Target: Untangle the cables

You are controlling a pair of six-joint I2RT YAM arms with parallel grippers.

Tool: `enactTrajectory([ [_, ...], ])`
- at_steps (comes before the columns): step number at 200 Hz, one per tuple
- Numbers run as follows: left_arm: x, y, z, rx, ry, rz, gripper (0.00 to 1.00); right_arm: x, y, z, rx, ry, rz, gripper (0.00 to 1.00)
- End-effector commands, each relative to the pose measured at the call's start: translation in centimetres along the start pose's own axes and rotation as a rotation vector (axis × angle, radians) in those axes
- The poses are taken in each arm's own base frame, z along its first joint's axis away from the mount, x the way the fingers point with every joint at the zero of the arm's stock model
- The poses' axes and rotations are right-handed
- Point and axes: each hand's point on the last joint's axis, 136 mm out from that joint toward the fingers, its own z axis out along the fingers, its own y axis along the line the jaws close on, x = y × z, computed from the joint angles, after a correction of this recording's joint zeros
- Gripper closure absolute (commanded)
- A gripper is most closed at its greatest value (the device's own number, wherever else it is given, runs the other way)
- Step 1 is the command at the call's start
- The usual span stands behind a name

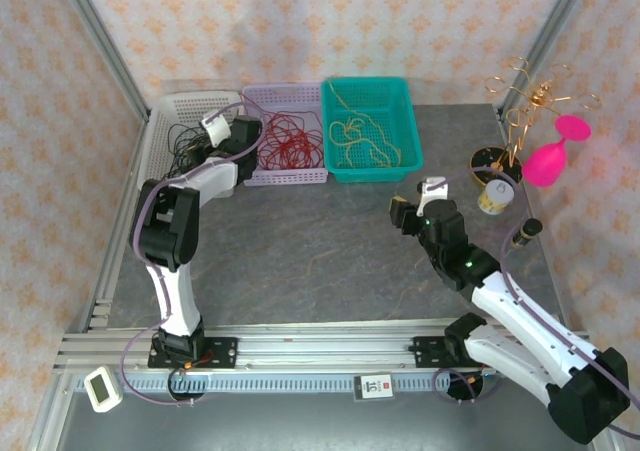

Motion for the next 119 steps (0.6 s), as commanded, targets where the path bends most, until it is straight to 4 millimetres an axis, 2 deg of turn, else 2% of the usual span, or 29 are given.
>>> enactTrajectory([
  [1, -3.5, -1.0, -5.1, 0.121, -0.045, -0.030, 0.00, -0.6, -3.4, 0.7, 0.136, -0.068, 0.074, 0.39],
  [30, -2.6, -2.1, -10.5, 0.286, -0.030, 0.032, 0.01, 0.3, -8.9, 1.4, 0.349, -0.141, 0.158, 0.38],
  [48, -0.1, -1.6, -13.0, 0.372, 0.012, 0.108, 0.01, 0.8, -11.0, 1.4, 0.411, -0.210, 0.160, 0.37],
  [65, 2.8, 0.3, -14.0, 0.444, 0.038, 0.142, 0.02, 1.4, -12.3, 1.2, 0.429, -0.263, 0.155, 0.31],
  [80, 4.6, 2.2, -14.6, 0.505, 0.013, 0.156, 0.02, 1.9, -12.5, 1.1, 0.399, -0.317, 0.114, 0.29],
  [104, 6.0, 5.8, -15.4, 0.542, -0.043, 0.140, 0.03, 3.7, -14.0, 0.9, 0.412, -0.364, 0.134, 0.25],
  [119, 6.2, 7.8, -15.7, 0.567, -0.114, 0.118, 0.03, 3.4, -14.4, 1.5, 0.404, -0.348, 0.136, 0.24],
])
